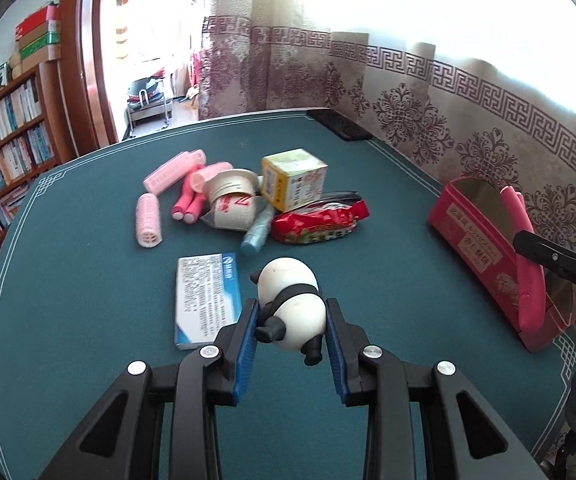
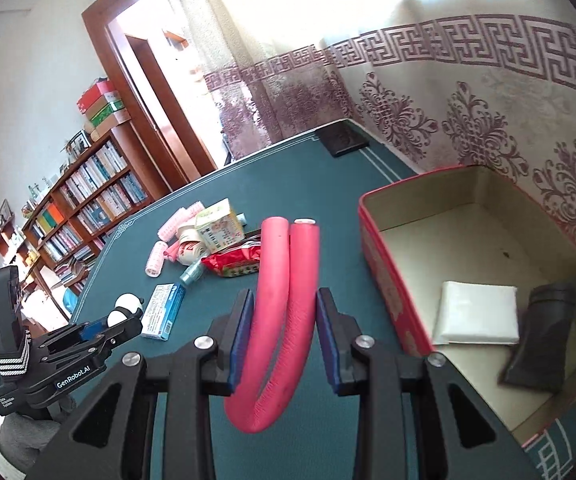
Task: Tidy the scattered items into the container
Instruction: 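Carry panda in left gripper and pink tube in right gripper into red tin, then open left gripper releasing panda while right gripper releases pink tube in tin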
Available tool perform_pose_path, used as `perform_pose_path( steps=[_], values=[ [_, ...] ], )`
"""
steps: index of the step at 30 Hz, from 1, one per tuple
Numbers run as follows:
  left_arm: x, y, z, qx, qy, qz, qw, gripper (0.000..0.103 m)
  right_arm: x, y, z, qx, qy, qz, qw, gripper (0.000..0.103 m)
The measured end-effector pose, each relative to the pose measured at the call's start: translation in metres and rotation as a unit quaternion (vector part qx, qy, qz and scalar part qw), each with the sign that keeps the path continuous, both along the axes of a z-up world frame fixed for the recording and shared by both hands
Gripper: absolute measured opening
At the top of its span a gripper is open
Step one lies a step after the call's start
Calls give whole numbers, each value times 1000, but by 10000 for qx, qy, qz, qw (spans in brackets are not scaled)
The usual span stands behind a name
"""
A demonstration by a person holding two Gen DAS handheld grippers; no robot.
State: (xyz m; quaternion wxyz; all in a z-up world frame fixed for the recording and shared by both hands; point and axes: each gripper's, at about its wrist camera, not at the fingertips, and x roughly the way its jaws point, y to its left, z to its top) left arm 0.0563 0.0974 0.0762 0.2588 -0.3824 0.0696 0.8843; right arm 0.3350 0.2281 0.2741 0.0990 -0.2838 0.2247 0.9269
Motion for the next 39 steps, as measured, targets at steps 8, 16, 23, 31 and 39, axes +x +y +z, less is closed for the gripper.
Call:
perform_pose_path(
  steps=[8,16,23,31,39],
  values=[
    [15,72,25,63,194,-840,9963,33,43,45,14,354,191,-911,9950,34],
    [31,144,41,152,317,-1639,9859,33,69,77,17,589,145,-1449,9876,35],
    [40,194,49,244,365,-2207,9744,33,78,89,14,644,76,-1646,9842,35],
    [41,224,51,327,347,-2473,9678,33,80,97,10,578,19,-1752,9828,35],
    [34,228,52,547,339,-2481,9666,100,78,100,5,572,-68,-1913,9798,50]
  ],
)
